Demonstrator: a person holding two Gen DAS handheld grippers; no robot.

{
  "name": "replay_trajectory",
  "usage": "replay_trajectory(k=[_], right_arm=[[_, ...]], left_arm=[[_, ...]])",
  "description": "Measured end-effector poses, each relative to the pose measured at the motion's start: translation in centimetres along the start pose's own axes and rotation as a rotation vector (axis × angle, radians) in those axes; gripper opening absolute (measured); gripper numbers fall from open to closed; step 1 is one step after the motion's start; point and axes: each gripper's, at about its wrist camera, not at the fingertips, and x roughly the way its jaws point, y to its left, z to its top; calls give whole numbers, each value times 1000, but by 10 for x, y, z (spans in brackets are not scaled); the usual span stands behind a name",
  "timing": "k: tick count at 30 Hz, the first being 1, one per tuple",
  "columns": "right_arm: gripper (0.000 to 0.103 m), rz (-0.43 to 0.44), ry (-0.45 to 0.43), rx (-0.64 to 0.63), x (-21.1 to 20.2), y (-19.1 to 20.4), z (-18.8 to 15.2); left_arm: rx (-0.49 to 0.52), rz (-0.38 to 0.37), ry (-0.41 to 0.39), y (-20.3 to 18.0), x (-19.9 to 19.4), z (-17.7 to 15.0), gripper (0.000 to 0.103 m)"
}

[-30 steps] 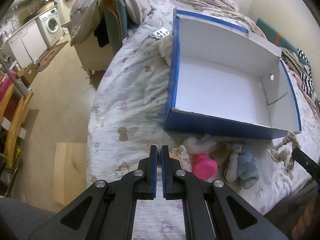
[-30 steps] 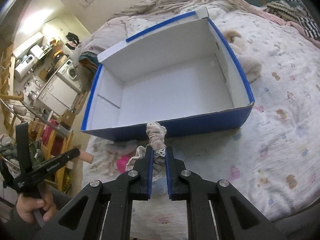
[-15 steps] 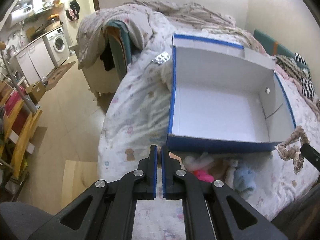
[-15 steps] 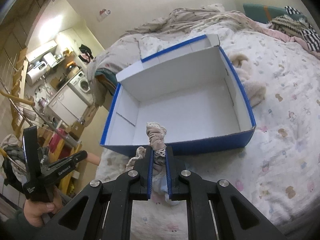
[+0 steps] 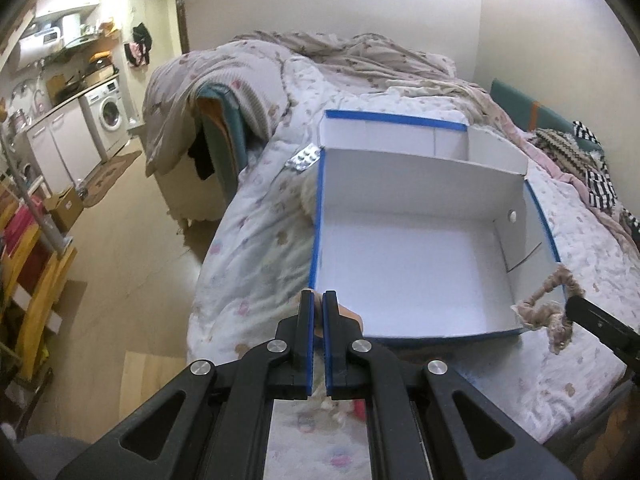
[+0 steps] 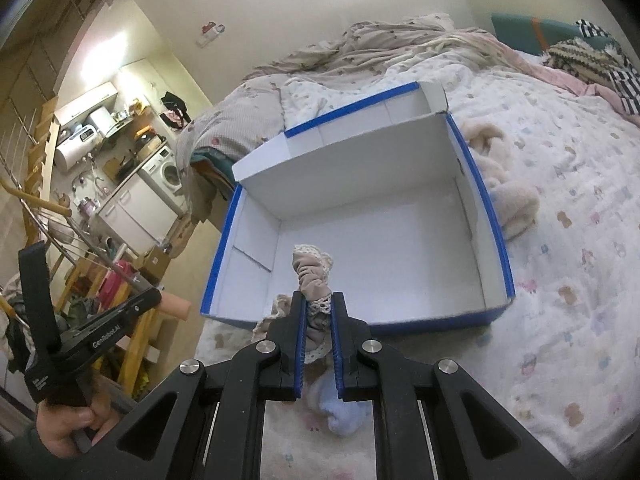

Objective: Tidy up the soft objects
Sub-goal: 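Lift the scrunchie with the right gripper and release it inside the box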

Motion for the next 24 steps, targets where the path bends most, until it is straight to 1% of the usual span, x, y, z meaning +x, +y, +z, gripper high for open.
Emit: replay_trajectory(k=[5, 11, 19, 21, 24], right_arm=[[13, -6, -4, -20, 6, 1, 16], [13, -19, -1, -47, 17, -3, 34], [13, -49, 12, -81, 43, -8, 59], [13, -58, 18, -86, 51, -11, 63], [13, -71, 36, -70, 64, -20, 63]], left_arm=[[21, -20, -9, -13, 1, 13, 4], [57, -33, -40, -27, 7, 41, 4], [126, -51, -70, -52, 22, 70, 4], [142, -54, -67, -59, 30, 73, 4], [152, -71, -43, -67, 48, 73, 4]])
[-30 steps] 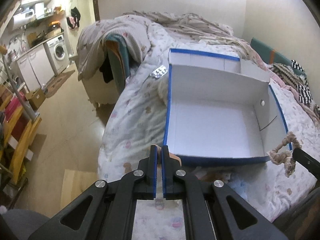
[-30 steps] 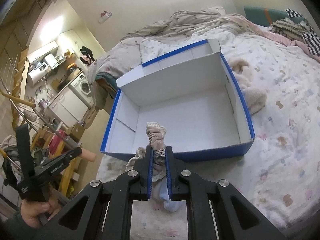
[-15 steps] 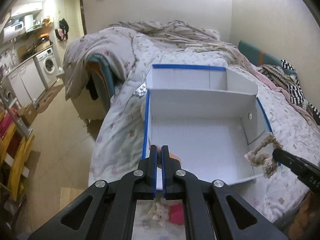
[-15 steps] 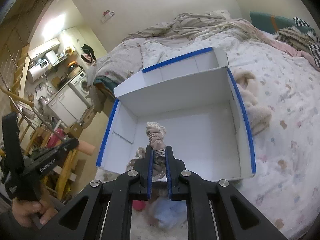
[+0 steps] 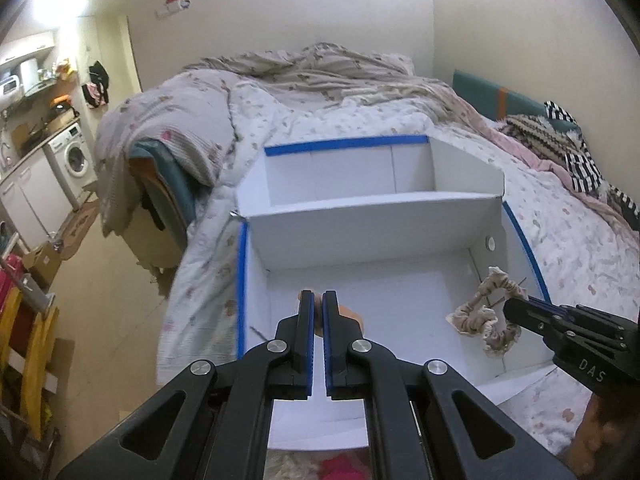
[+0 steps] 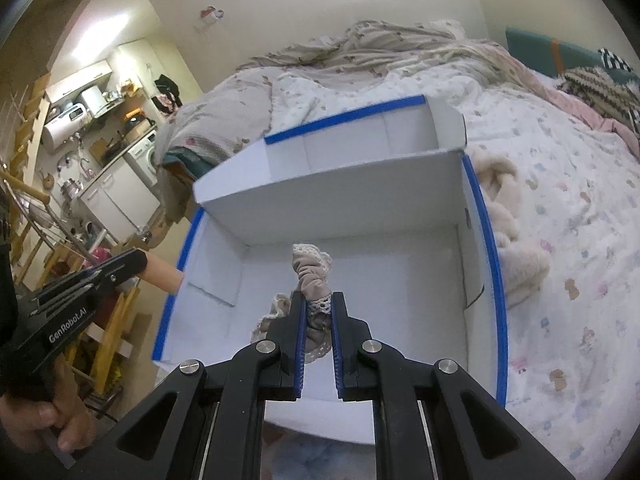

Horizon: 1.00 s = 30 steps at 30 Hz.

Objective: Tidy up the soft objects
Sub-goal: 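Lift the scrunchie with the right gripper and release it inside the box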

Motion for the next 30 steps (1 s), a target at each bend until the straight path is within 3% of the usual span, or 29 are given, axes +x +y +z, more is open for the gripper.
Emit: replay_trajectory(k=[9, 19, 22, 24, 26, 30], right_arm=[[13, -43, 139, 48, 41, -16, -17], [13, -54, 195, 50, 58, -17, -20], [13, -52, 218, 58, 63, -20, -22], [13, -57, 223, 56, 65, -21, -22], [13, -62, 223, 58, 65, -23, -22], [13, -66, 220, 72, 65, -26, -22]], left_arm=[[-11, 5, 79, -1, 59, -21, 4], [-57, -38, 125, 3, 83, -22, 9], [-53, -52, 152, 2, 89, -24, 29], [-40, -65, 172, -1, 91, -25, 61], [-33, -67, 164, -4, 90, -26, 69], [-27, -49, 155, -6, 89, -26, 69]])
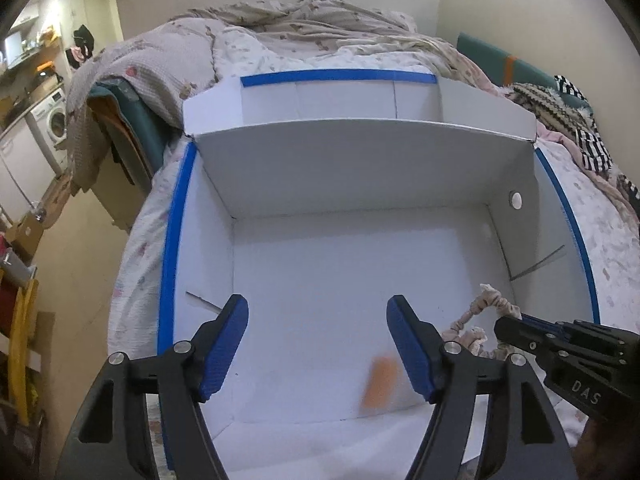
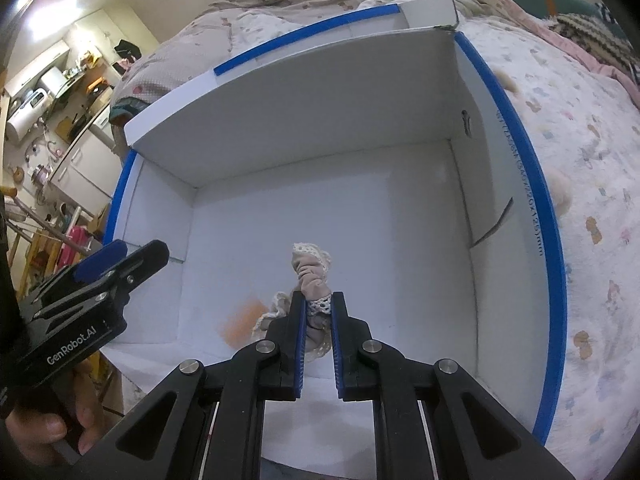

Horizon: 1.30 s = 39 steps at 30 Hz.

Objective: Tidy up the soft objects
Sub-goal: 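Lift the scrunchie with the right gripper and release it inside the box, then withdraw the open right gripper from the box toward the soft items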

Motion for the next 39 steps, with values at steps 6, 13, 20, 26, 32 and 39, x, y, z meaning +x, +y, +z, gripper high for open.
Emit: replay_trajectory(k=[6, 13, 20, 26, 32, 39], right_arm=[[13, 1, 12, 8, 3, -1, 0], [15, 10, 8, 20, 4, -1, 1], [35, 0, -10, 9, -1, 1, 2], [69, 1, -54, 30, -10, -1, 5], [93, 29, -103, 69, -18, -5, 10], [103, 28, -194, 28, -33, 6, 7]], left_arm=[[0, 13, 12, 0, 2, -1, 69], [15, 51, 17, -2, 4, -4, 69], [19, 79, 7, -4, 2, -4, 69], [-30, 53, 5, 5, -1, -3, 69], [-42, 84, -15, 9, -8, -3, 69], [-43, 59, -9, 9, -13, -5, 69]])
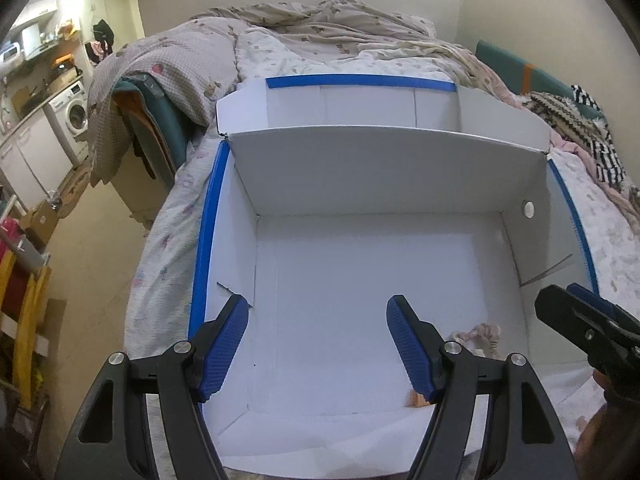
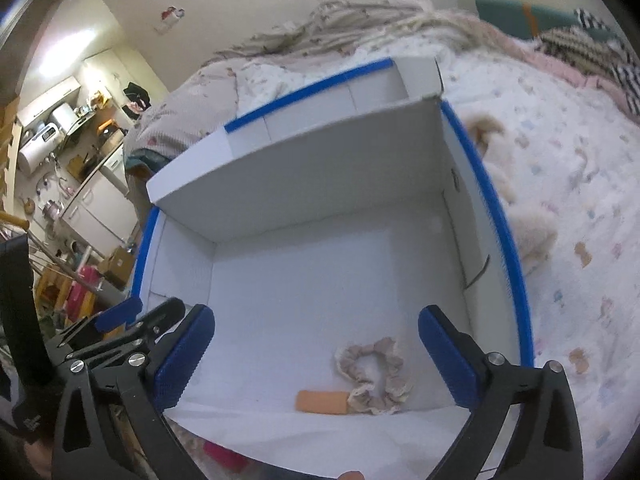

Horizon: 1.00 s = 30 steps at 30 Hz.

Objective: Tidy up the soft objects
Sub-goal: 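Withdraw the open right gripper from the box toward the soft items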

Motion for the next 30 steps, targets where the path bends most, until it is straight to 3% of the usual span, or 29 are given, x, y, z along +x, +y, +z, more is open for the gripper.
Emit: replay_trajectory(k=[8, 18, 30], right_arm=[[103, -35, -86, -9, -15, 0, 2], [103, -43, -98, 5, -30, -2, -7], [103, -30, -102, -31, -58, 6, -25]], left_arm=[[-27, -9, -21, 7, -14, -2, 69], [-72, -23, -8, 20, -29, -11, 69], [-41, 4, -56, 31, -65, -33, 70]])
